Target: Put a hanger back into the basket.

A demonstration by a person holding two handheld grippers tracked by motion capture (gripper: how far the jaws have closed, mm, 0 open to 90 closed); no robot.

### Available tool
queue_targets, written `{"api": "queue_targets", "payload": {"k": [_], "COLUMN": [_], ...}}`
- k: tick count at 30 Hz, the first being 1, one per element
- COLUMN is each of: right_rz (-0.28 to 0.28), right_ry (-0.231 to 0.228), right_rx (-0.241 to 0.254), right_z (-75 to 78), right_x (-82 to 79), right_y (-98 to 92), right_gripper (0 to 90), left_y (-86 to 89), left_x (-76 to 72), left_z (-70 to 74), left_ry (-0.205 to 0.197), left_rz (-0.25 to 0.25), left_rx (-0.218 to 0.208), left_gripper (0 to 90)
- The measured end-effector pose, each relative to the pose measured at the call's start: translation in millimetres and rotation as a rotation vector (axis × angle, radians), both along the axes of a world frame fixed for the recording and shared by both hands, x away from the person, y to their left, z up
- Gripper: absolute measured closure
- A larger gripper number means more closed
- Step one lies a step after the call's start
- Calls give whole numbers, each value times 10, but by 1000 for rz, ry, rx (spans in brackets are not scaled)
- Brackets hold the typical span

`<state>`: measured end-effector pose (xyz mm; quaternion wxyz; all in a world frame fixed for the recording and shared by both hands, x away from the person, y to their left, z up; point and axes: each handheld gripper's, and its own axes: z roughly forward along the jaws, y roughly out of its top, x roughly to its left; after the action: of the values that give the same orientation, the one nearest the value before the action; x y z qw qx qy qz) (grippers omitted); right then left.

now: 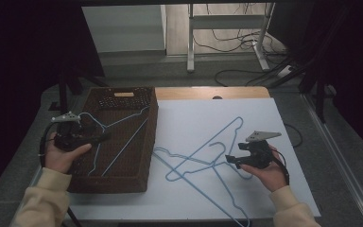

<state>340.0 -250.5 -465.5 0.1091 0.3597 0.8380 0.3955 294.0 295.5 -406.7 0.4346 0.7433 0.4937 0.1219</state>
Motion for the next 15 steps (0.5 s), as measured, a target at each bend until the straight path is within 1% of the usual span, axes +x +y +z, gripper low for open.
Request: {"api": "queue_targets", "payload": {"k": [1,4,5,7,11,15], "right_rz": [-1,0,4,5,13,16], "right_ry": [2,2,0,1,1,-2], "right_rx": [1,1,2,2,-6,-14], "right_z": [2,6,9,11,1,5], "right_x": [5,25,34,37,48,23], "right_y": [2,17,26,37,49,54], "right_gripper": [238,238,238,238,238,238], "left_y": [-53,-175,-200,-270,-390,-525], "left_x": [-33,-112,-128,-162,-186,-235], "left_z": [7,2,0,-6,-25,-75], "left_ry": [-9,-17,-19,-24,-26,-25], "left_rz": [-13,-39,-49,-71,-115,-151], "left_rx": [-9,-42,-46,-44,-23,-13], "left_gripper": [203,180,177,172,165,149]}}
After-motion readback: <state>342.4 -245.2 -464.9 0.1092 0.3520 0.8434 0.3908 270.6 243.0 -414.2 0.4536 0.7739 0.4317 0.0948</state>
